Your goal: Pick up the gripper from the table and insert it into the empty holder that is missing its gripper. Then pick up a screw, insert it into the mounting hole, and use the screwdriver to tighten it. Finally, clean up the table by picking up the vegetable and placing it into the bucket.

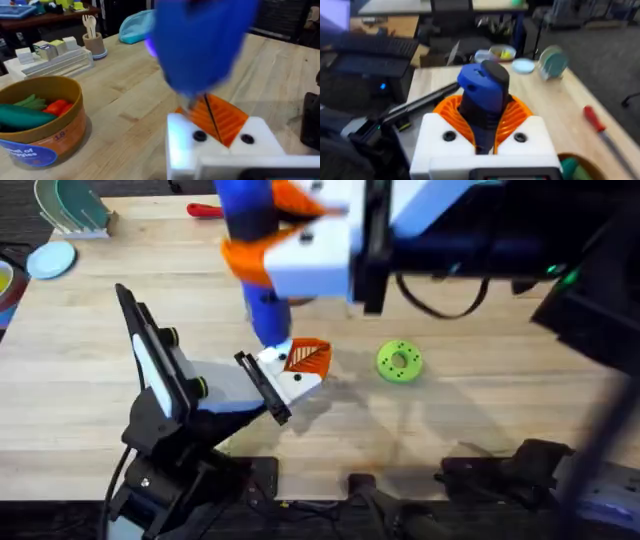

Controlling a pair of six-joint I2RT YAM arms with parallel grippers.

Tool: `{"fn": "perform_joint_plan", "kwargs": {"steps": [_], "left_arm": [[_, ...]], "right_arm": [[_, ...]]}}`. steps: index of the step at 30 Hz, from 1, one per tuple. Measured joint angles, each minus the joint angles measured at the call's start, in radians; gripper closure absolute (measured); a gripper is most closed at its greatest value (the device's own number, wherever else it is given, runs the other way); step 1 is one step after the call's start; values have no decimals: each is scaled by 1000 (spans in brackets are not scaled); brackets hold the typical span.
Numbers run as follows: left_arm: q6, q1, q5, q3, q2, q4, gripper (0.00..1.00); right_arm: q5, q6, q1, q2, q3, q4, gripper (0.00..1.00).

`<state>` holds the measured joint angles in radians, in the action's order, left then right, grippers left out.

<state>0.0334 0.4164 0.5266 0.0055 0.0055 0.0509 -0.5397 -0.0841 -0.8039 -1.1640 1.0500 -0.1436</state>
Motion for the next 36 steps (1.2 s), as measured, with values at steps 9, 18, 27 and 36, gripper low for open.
{"fn": "perform_joint_plan", "kwargs": {"steps": [9,18,27,36], "left_arm": [[0,0,0,0,0,0,994],[0,0,0,0,0,0,994],[0,0,0,0,0,0,994],[0,0,0,0,0,0,994]], "right_arm": [[0,28,196,149,11,-52,864],[213,-273,347,45,15,306,866],[737,-683,450,-224,15,369,869],[967,-902,453,-513,15,367,870]]}}
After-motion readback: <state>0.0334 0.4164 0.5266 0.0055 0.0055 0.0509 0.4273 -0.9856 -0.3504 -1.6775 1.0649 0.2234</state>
